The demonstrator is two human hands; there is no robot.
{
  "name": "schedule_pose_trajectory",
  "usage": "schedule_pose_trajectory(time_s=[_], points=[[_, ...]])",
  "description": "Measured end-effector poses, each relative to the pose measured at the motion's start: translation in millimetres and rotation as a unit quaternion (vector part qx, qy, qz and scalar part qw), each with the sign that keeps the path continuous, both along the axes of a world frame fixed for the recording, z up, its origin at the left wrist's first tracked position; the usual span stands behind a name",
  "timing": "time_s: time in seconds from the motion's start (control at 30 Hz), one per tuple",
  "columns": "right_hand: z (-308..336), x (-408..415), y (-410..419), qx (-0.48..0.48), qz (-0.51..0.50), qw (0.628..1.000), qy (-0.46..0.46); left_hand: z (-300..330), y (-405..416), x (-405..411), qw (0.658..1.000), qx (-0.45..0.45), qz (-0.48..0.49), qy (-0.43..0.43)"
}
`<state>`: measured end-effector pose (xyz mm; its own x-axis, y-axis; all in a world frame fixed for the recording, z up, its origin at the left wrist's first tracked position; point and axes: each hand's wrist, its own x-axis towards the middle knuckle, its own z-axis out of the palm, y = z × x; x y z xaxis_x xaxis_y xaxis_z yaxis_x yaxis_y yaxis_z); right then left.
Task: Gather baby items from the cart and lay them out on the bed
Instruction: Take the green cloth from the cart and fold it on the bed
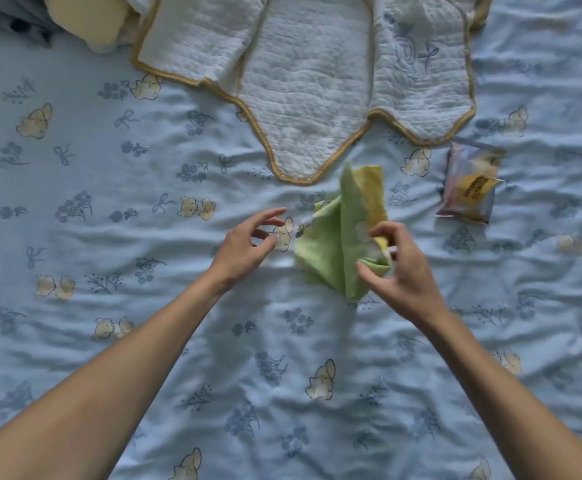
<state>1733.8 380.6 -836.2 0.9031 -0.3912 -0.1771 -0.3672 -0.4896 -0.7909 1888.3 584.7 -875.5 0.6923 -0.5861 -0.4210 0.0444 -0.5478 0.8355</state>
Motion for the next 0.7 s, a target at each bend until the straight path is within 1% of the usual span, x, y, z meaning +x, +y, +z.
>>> schedule_pose_trajectory(time_s=[0.07,0.2,0.33,0.4,0.47,0.53,0.6,0.7], points=[[3,-26,-22,0.013,-0.047,0.999,0.02,2,-13,-5,1.0,-0.008,-0.007,0.011],[-8,-65,-58,0.034,-0.097,0.99,0.1,-2,-38,-13,0.998,0.006,-0.043,0.043],[-25,-88,-78,0.114,-0.232,0.962,0.088,-5,-56,-17,0.998,0.028,-0.055,0.02],[-30,-95,-79,0.116,-0.281,0.949,0.079,-9,-60,-17,0.998,0.026,-0.053,0.019],[-32,-94,-74,0.077,-0.283,0.954,0.07,-13,-62,-15,0.998,0.033,-0.048,0.029],[-33,-85,-69,0.001,-0.228,0.971,0.073,-16,-62,-14,0.998,0.033,-0.056,0.028],[-37,-74,-63,-0.06,-0.176,0.977,0.106,-19,-60,-14,0.997,0.027,-0.066,0.019],[-43,-59,-56,-0.057,-0.195,0.965,0.167,-21,-55,-13,0.997,0.014,-0.074,0.018]])
